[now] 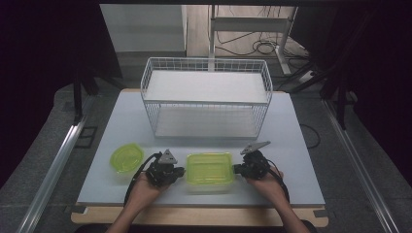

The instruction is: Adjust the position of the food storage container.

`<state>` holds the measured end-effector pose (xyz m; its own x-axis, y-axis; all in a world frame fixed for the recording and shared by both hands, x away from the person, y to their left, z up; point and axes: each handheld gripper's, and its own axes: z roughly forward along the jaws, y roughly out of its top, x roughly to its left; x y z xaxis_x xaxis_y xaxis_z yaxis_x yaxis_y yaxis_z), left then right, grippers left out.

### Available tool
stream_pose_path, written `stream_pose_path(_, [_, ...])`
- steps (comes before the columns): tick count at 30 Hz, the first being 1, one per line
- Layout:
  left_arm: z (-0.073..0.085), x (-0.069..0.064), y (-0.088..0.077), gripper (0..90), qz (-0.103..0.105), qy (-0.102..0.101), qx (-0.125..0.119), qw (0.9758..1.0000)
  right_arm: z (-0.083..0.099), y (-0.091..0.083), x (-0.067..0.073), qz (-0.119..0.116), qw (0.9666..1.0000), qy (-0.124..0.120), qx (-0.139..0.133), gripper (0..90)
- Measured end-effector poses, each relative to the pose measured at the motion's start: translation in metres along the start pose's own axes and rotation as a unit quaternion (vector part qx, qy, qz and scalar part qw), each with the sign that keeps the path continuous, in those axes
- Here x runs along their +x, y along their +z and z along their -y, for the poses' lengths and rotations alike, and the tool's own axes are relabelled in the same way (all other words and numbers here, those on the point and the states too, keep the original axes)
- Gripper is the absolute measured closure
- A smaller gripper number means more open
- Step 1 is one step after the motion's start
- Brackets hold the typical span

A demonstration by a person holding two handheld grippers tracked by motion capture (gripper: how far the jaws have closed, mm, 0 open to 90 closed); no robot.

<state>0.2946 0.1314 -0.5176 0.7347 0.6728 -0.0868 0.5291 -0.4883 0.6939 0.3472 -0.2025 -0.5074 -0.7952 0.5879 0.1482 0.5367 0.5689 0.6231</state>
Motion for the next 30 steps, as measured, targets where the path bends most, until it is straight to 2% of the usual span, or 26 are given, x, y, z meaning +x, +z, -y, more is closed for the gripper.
stream_pose_path(2, [0.002,0.003,-0.007,81.2,-0.004,-0.008,-0.008,0.9999,0.004,-0.012,-0.004,0.018,0.9997,0.002,-0.014,81.6])
stream_pose_path(4, [0.004,0.007,-0.015,79.9,-0.006,-0.013,-0.016,0.9998,0.006,-0.016,-0.006,0.020,0.9995,0.008,-0.024,79.8])
stream_pose_path(7, [0.007,0.009,-0.023,68.9,-0.006,-0.012,-0.030,0.9994,0.010,-0.029,-0.006,0.028,0.9984,0.017,-0.046,73.9])
stream_pose_path(10, [0.007,0.009,-0.028,58.9,0.006,-0.017,-0.050,0.9986,0.016,-0.039,-0.005,0.031,0.9971,0.022,-0.066,62.7])
stream_pose_path(11, [0.007,0.010,-0.030,53.8,0.011,-0.023,-0.057,0.9981,0.020,-0.044,-0.003,0.032,0.9958,0.028,-0.081,54.9])
stream_pose_path(12, [0.008,0.009,-0.031,53.8,0.013,-0.027,-0.062,0.9977,0.020,-0.044,-0.003,0.032,0.9958,0.028,-0.081,54.9])
stream_pose_path(15, [0.010,0.007,-0.031,40.8,0.002,-0.023,-0.058,0.9980,0.028,-0.048,0.000,0.033,0.9939,0.031,-0.101,41.9])
stream_pose_path(20, [0.012,0.004,-0.023,22.9,-0.008,-0.019,-0.046,0.9987,0.034,-0.047,0.003,0.042,0.9923,0.027,-0.113,27.6])
stream_pose_path(22, [0.012,0.003,-0.021,19.6,-0.006,-0.018,-0.044,0.9989,0.034,-0.046,0.002,0.045,0.9916,0.025,-0.118,24.8])
stream_pose_path(30, [0.013,0.003,-0.019,15.9,-0.011,-0.013,-0.037,0.9992,0.034,-0.039,0.003,0.037,0.9936,0.019,-0.105,19.7])
